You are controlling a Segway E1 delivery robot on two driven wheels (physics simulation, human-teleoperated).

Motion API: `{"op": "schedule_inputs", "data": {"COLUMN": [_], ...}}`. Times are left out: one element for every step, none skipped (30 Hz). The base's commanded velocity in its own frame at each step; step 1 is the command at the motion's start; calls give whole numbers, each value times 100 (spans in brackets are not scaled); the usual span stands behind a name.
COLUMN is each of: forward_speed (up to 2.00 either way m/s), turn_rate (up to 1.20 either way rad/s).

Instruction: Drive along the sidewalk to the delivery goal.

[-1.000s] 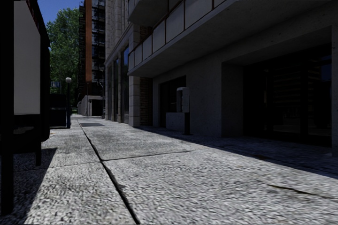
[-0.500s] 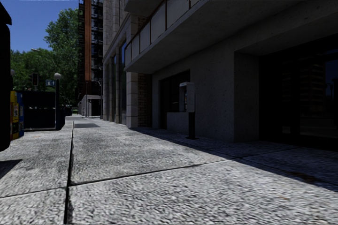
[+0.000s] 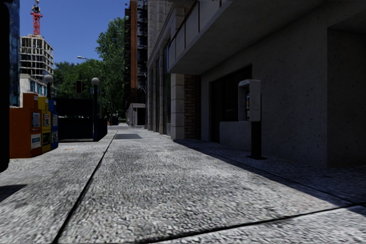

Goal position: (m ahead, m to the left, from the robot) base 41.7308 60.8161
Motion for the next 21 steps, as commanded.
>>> {"op": "schedule_inputs", "data": {"forward_speed": [200,200,200,200,200,200,200,200,200,200,200,200,200,200,200,200,200,200,200,200,200], "turn_rate": [57,57,57,57,57,57,57,57,57,57,41,0,0,0,0,0,0,0,0,0,0]}}
